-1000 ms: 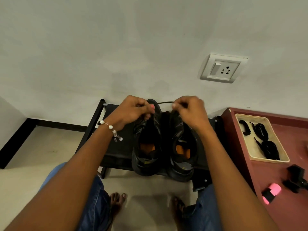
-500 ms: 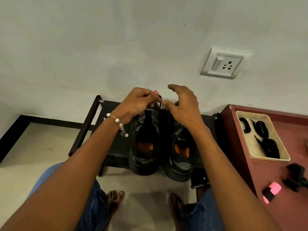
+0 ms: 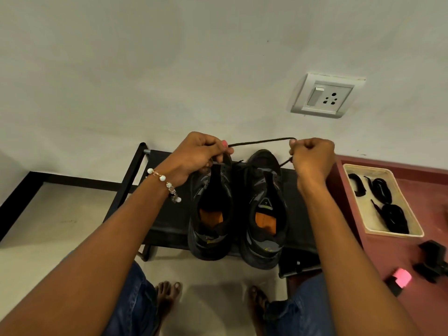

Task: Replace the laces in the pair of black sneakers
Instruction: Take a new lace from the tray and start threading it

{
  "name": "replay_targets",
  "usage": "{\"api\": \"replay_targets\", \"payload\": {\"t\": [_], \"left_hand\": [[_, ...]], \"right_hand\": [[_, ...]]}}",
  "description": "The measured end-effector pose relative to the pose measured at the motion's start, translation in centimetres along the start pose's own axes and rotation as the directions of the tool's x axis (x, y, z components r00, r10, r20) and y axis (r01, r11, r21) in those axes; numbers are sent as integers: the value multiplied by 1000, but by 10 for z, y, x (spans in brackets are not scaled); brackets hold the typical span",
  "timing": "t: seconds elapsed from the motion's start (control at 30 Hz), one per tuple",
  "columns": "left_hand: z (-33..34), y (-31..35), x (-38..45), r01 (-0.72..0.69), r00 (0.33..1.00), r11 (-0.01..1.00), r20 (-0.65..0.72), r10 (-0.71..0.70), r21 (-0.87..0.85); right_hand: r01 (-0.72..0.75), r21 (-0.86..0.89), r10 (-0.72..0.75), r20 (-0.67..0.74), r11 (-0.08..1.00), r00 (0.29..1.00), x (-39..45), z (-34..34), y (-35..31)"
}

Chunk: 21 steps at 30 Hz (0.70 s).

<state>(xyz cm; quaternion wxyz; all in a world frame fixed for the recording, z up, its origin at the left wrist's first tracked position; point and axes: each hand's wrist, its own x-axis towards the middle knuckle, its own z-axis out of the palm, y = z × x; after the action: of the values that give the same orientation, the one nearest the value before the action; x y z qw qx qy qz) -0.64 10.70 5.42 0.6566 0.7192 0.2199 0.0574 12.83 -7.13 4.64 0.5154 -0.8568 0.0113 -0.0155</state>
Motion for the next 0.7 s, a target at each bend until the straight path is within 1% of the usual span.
{"api": "replay_targets", "payload": {"t": [0.03, 0.07, 0.1, 0.13, 0.17, 0.2, 0.23, 0.27, 0.3, 0.33, 0.4, 0.5, 0.6, 0.67, 0.7], "left_hand": [[-1, -1, 1, 10, 1000, 999, 3, -10, -37], [-1, -1, 1, 21, 1000, 998, 6, -21, -67], [1, 0, 2, 31, 999, 996, 7, -31, -83], [4, 0, 3, 40, 999, 995, 6, -40, -89], [7, 1, 4, 47, 999, 995, 8, -46, -91], [11, 2, 4, 53, 999, 994, 13, -52, -99], [13, 3, 4, 59, 998, 992, 20, -57, -114], [15, 4, 4, 68, 998, 989, 25, -65, -133], [15, 5, 5, 82, 996, 985, 32, -78, -150], [15, 5, 6, 101, 995, 981, 43, -95, -168], [12, 6, 6, 143, 988, 966, 92, -126, -213], [6, 7, 5, 205, 963, 935, 228, -140, -291], [8, 12, 4, 222, 942, 861, 330, -68, -457], [9, 13, 3, 192, 944, 810, 331, 3, -555], [9, 13, 4, 174, 947, 793, 320, 27, -584]], "right_hand": [[50, -166, -48, 13, 985, 999, 1, -2, 2], [124, -347, -106, 71, 930, 992, -1, -3, 1], [244, -452, -184, 173, 858, 968, -6, -3, -2], [388, -448, -281, 289, 805, 915, -11, -1, -8], [504, -359, -355, 405, 786, 843, -19, 2, -16], [562, -232, -396, 506, 794, 767, -26, 8, -23], [582, -115, -425, 573, 805, 701, -31, 14, -25], [578, -53, -431, 611, 814, 664, -36, 19, -25], [565, -31, -425, 624, 824, 655, -39, 22, -24], [527, -4, -411, 620, 850, 668, -38, 23, -23], [397, 75, -362, 588, 915, 723, -32, 19, -22], [270, 171, -320, 498, 947, 806, -24, 14, -18], [234, 157, -280, 459, 960, 843, -24, 19, -11], [243, 103, -262, 470, 965, 843, -28, 26, -9], [265, 77, -268, 490, 961, 829, -31, 29, -9]]}}
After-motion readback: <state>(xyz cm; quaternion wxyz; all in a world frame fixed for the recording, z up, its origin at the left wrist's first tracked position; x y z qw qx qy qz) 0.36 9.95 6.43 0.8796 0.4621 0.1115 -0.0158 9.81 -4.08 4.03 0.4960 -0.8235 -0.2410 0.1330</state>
